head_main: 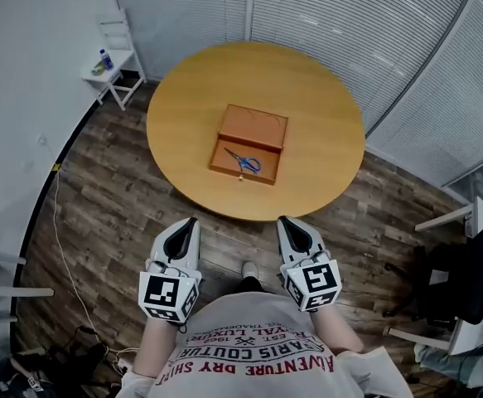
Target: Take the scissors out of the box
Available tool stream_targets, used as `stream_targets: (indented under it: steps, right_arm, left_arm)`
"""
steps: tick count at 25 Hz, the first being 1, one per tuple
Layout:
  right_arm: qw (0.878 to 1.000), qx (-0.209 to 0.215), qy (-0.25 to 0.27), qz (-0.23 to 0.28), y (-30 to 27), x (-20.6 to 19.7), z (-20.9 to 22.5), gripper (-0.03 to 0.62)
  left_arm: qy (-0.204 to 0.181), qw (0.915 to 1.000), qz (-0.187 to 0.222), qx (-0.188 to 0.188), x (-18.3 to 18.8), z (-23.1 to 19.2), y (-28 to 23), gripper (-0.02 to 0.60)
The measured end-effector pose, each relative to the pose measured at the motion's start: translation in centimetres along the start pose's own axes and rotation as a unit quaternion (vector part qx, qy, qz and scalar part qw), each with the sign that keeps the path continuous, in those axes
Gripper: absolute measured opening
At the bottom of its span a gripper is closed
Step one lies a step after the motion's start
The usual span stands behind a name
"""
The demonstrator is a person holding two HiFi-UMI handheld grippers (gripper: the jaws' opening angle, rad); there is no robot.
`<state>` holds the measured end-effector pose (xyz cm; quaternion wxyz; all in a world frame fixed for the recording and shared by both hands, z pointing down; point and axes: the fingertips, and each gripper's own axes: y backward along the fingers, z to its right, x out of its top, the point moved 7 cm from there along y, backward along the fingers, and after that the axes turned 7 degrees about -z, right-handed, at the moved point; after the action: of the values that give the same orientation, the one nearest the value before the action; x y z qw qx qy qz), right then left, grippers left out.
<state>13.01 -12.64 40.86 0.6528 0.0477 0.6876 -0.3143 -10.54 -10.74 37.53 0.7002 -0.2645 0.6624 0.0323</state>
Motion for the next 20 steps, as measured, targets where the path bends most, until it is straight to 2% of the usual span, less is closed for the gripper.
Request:
stream_targets:
  steps: [9, 16, 20]
  right_arm:
    - [0.998, 0.053, 0.022, -0.04, -7.3, 1.4, 8.5, 0.008]
    - [0.992, 0.082, 0.024, -0.094, -13.5, 1.2, 9.4, 0.008]
    - [0.988, 0.087, 0.026, -0.123, -16.6, 1.2, 9.2, 0.008]
  left_arm:
    - [0.013, 0.9994, -0.023, 0.021, 1.2, 0.3, -10.2, 0.009]
    - [0.031, 0.9983, -0.043, 0.024, 0.7, -2.9, -14.1, 0.009]
    - [0.026, 0.9986, -0.045, 0.012, 1.2, -4.9, -16.3, 0.009]
